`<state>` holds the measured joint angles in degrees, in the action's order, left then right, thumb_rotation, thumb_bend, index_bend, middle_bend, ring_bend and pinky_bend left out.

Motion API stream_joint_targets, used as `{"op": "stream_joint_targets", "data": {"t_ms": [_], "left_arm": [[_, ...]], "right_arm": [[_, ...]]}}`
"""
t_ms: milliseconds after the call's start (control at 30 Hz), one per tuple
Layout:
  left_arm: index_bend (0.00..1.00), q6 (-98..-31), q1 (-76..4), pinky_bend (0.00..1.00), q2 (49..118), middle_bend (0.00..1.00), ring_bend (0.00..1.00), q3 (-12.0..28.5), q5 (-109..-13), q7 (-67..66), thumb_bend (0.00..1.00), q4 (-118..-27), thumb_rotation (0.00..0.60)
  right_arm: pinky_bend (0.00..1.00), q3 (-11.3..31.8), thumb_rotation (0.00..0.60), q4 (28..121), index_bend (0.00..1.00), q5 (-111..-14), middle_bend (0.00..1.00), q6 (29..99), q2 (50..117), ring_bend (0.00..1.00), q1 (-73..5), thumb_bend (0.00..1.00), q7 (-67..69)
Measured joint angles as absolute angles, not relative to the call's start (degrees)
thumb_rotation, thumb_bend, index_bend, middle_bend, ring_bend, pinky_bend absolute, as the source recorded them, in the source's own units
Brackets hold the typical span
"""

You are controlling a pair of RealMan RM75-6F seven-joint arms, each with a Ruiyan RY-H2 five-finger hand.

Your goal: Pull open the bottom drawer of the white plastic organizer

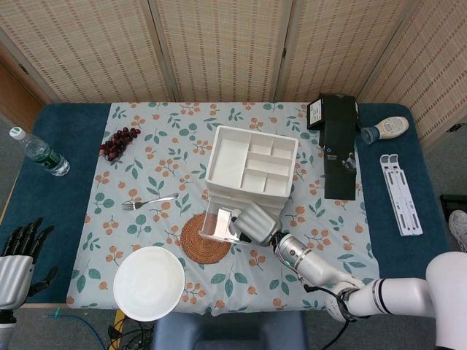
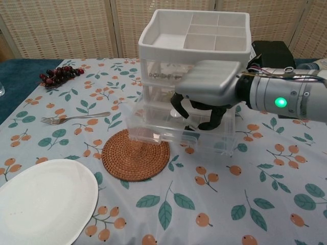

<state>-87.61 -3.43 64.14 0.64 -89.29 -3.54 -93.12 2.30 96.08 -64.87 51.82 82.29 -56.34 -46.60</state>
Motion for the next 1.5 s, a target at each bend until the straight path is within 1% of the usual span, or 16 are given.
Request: {"op": "stream_joint_targets", "data": {"t_ms": [233,433,600,800,967,1133,1500], "left_arm": [[0.11,-87.7,-3.6,0.06,64.0,0.0,0.02,0.8,-89.6,-3.8,0.29,-93.6,0.6],[0.11,-87.6,-3.9,0.06,64.0,0.0,0.02,0.8,-89.9,-4.0,0.29,-93.9,0.6],[0.11,-87.5,-4.0,0.06,63.9,0.0,0.02,0.9,-90.1,-4.2,0.29,-94.3,0.6],[0.11,-87.5,-4.3,0.06,63.7,0.0,0.02,0.9,-90.7,-4.6,0.29,-95.0,0.6],[0.11,-87.2,-4.5,0.06,63.8,0.0,0.02,0.7,-90.8,-4.9,0.29,-95.3,0.6],[0.11,-86.9,-4.7,0.06,63.9,0.0,0.02,0.7,-90.9,-5.2,0.29,-95.4,0.6],[0.11,-86.7,-4.7,0.06,64.1,0.0,0.02,0.6,-90.5,-5.1,0.29,-95.1,0.6]], "right_arm": [[1.0,2.4,0.6,100.6,0.52,-68.6,0.94,56.2,78.8,1.0,-54.2,0.32,-45.4],[1.0,1.5,0.6,105.9,0.52,-73.8,0.94,61.8,73.6,1.0,-50.2,0.33,-43.0],[1.0,-1.1,0.6,109.2,0.52,-79.6,0.94,65.4,69.9,1.0,-45.9,0.34,-38.5],[1.0,-6.3,0.6,109.7,0.52,-85.2,0.94,68.0,68.2,1.0,-39.7,0.34,-34.5],[1.0,-7.9,0.6,106.6,0.52,-85.5,0.94,68.4,68.6,1.0,-36.5,0.34,-32.6],[1.0,-7.8,0.6,102.7,0.52,-82.6,0.94,66.7,70.7,1.0,-34.9,0.34,-31.5],[1.0,-3.1,0.6,97.0,0.52,-72.5,0.94,60.0,78.3,1.0,-33.6,0.35,-24.8]]}}
